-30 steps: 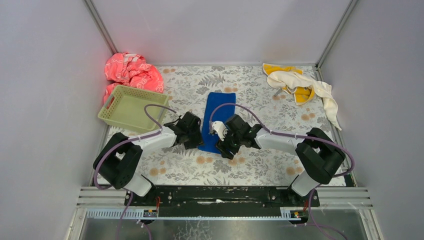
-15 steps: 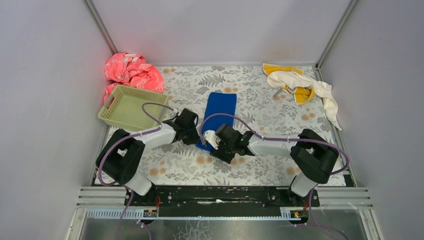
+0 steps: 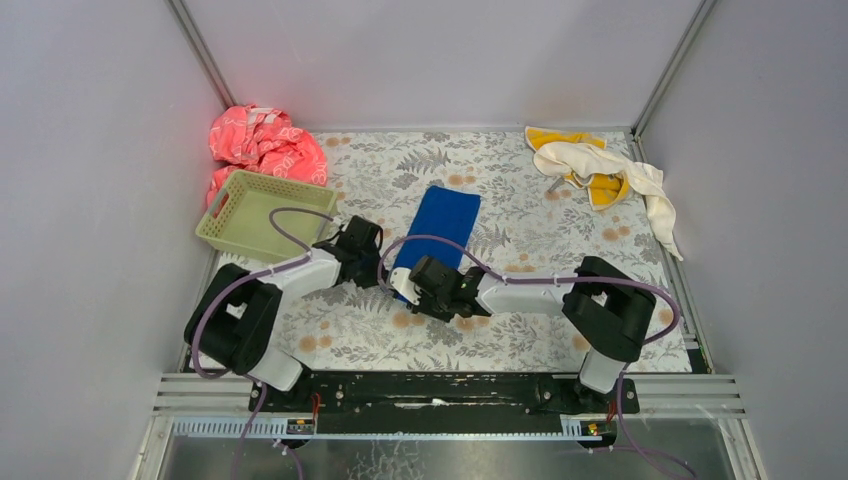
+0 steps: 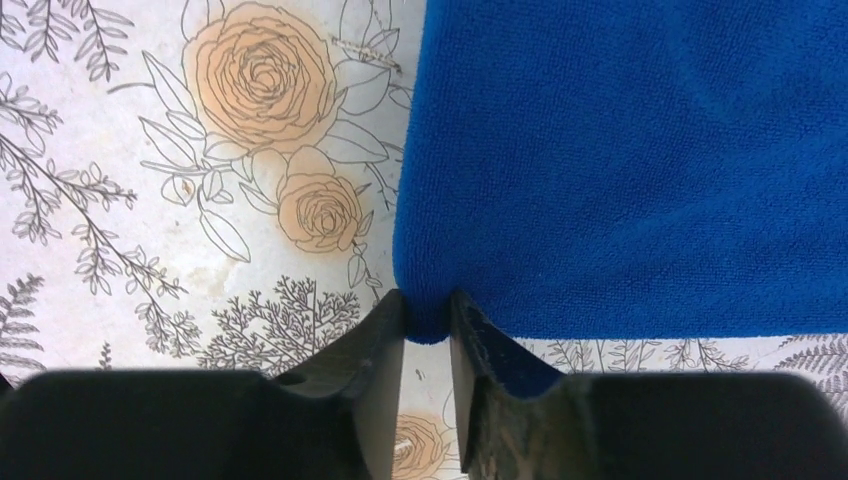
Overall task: Roll the towels
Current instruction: Roll the towel at the center of the board.
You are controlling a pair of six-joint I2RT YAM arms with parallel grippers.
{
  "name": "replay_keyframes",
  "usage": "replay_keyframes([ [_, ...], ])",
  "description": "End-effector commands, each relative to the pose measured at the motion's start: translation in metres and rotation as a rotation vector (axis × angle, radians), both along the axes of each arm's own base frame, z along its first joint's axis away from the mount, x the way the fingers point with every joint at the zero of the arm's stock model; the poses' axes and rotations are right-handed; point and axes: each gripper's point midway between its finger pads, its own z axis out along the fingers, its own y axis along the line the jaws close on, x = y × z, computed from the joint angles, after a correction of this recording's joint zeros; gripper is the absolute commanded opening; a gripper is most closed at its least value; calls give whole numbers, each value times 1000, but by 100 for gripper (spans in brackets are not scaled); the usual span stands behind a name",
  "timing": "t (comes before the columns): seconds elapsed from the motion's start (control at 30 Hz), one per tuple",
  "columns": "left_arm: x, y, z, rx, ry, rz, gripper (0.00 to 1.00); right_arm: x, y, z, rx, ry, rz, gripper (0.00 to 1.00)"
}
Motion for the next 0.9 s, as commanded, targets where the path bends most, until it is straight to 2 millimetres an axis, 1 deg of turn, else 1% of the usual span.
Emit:
replay_keyframes([
  [0.0, -33, 25, -19, 81, 98, 3, 22, -17, -9, -20, -63, 81, -1, 22],
  [0.1, -29, 26, -5, 59, 66, 27, 29, -21, 3, -12, 5, 104, -3, 3],
  [0.13, -28, 28, 0, 55, 53, 43, 30, -21, 6, -10, 26, 114, -6, 0],
  [0.17, -27, 29, 6, 51, 36, 57, 31, -23, 10, -8, 53, 137, -7, 0],
  [0.2, -26, 30, 11, 45, 21, 67, 34, -25, 14, -5, 79, 164, -11, 0],
  [0.23, -26, 31, 17, 42, 9, 76, 42, -26, 18, -1, 110, 199, -19, 0],
  [0.27, -27, 33, 21, 45, 2, 87, 45, -27, 22, 3, 140, 230, -26, 0],
  [0.37, -31, 34, 33, 20, -15, 114, 54, -24, 29, 13, 233, 310, -70, 0],
  [0.43, -36, 32, 37, -15, -14, 127, 59, -20, 31, 19, 291, 373, -100, 0],
  [0.57, -42, 26, 38, -71, -3, 148, 62, -19, 33, 24, 371, 490, -139, 0],
  [0.67, -42, 22, 39, -95, -1, 157, 64, -22, 35, 26, 415, 567, -152, 0],
  [0.8, -38, 20, 41, -104, -6, 161, 67, -21, 35, 28, 445, 605, -171, 0],
  [0.87, -39, 16, 37, -111, 10, 157, 67, -20, 35, 29, 467, 621, -181, 0],
])
